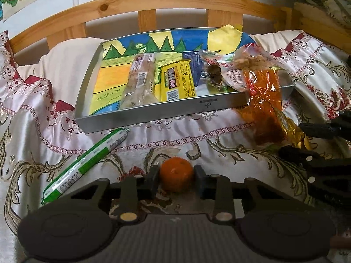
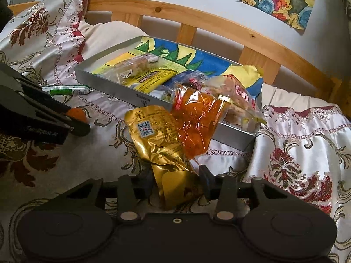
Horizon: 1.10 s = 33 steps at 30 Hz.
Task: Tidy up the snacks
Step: 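Grasp the orange with the left gripper while the right gripper grasps the gold wrapper, then carry the orange into the tray with the left gripper while the right gripper places the gold wrapper there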
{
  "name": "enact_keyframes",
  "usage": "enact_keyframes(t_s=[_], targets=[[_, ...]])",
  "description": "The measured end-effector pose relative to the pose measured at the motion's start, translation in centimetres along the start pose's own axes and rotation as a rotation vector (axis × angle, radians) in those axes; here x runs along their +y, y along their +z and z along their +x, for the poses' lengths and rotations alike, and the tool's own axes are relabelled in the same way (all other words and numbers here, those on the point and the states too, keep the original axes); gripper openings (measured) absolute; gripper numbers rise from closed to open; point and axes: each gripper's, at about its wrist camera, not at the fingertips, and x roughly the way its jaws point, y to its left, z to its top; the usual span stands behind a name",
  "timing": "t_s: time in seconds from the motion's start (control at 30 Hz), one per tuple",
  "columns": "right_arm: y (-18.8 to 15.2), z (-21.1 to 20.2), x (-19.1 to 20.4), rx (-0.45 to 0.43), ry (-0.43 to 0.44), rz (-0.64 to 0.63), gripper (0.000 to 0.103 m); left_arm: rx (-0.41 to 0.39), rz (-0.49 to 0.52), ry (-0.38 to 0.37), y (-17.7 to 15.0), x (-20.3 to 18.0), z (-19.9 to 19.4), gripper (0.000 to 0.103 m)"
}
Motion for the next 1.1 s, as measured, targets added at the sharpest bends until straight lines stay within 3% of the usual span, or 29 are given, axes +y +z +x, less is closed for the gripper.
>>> enact_keyframes(t_s=[0.4,0.7,0.93,1.1], targets=[[0.0,-1.5,1.3,-0.043,0.001,-0.07,0.032,0.014,-0.063,0.005,0.3,0.8,-2.7,0.036],[0.6,-4.0,1.5,-0.035,0.136,0.044,0.03,-0.006,-0.09,0.001,0.0,1.3,-5.3,0.036],[1.2,-5.6,2.2,-0.102,0.116,0.029,0.029,-0.02,-0.113,-0.004,0.1,1.7,-6.4,0.036],[1.8,-6.3,1.6,-0.187,0.075,0.042,0.029,-0.046,-0.131,-0.004,1.9,1.8,-6.4,0.036]])
